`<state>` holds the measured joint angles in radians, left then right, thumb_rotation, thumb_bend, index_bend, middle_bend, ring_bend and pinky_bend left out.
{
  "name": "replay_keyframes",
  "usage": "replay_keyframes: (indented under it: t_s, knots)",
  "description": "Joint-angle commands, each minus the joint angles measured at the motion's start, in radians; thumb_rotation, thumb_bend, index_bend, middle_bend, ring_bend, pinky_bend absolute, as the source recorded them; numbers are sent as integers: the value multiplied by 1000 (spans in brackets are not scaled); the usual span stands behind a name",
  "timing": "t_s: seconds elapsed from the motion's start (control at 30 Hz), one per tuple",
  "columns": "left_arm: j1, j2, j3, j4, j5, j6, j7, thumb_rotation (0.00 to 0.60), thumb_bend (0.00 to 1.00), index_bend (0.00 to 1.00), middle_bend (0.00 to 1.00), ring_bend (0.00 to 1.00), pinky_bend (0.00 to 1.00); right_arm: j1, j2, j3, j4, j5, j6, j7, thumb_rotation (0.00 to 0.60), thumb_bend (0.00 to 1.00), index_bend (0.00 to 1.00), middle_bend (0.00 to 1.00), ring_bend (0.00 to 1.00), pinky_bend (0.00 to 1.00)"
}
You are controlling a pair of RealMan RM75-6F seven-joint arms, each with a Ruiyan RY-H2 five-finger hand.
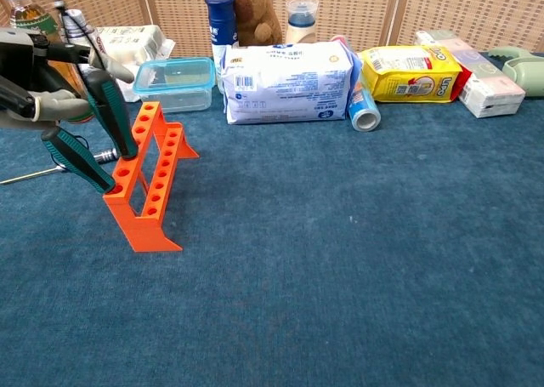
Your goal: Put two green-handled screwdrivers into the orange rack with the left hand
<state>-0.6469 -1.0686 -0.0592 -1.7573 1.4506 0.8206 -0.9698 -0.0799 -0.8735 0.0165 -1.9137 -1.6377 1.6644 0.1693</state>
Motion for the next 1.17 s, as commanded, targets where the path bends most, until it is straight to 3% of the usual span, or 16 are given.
replay_keyframes:
  t_s: [0.03, 0.43, 0.53, 0.67, 0.7, 0.73, 0.8, 0.93, 1.17]
  knots:
    - [6, 10, -2, -10, 13, 13, -12, 600, 479, 256, 943, 881, 953, -1, 0, 0, 0, -1, 1, 1, 501, 0, 137, 57, 0, 0]
    - [83, 201, 20, -111, 165, 198, -96, 600, 473, 248, 912, 843, 943, -1, -1, -2, -1, -7, 2, -3, 502, 0, 137, 57, 0, 0]
    - [114, 244, 30, -114, 189, 254, -52, 600, 454, 212, 757, 718, 884, -2, -2, -2, -2, -5, 2, -6, 501, 0, 137, 57, 0, 0]
    - [187, 300, 58, -112, 197, 331, 179, 600, 380, 18, 178, 222, 567, 0, -4, 0, -1, 3, -2, -15, 501, 0, 138, 57, 0, 0]
    - [200, 302, 61, -113, 190, 343, 222, 600, 356, 0, 68, 105, 490, 0, -5, 1, -1, 4, -3, -17, 502, 0, 137, 57, 0, 0]
    - [222, 301, 64, -113, 181, 365, 287, 600, 341, 0, 27, 55, 450, 0, -6, 1, -2, 4, -3, -19, 500, 0, 138, 57, 0, 0]
    - [274, 286, 77, -104, 165, 422, 433, 600, 292, 0, 0, 1, 351, 1, -8, 2, -2, 5, -4, -27, 502, 0, 137, 57, 0, 0]
    - [393, 211, 109, -62, 148, 551, 701, 600, 224, 0, 0, 0, 232, 2, -14, 3, -5, 6, -5, -45, 499, 0, 137, 57, 0, 0]
    - [562, 87, 140, 36, 147, 756, 873, 600, 206, 0, 0, 0, 110, 2, -25, 7, -3, 7, -2, -84, 500, 0, 136, 56, 0, 0]
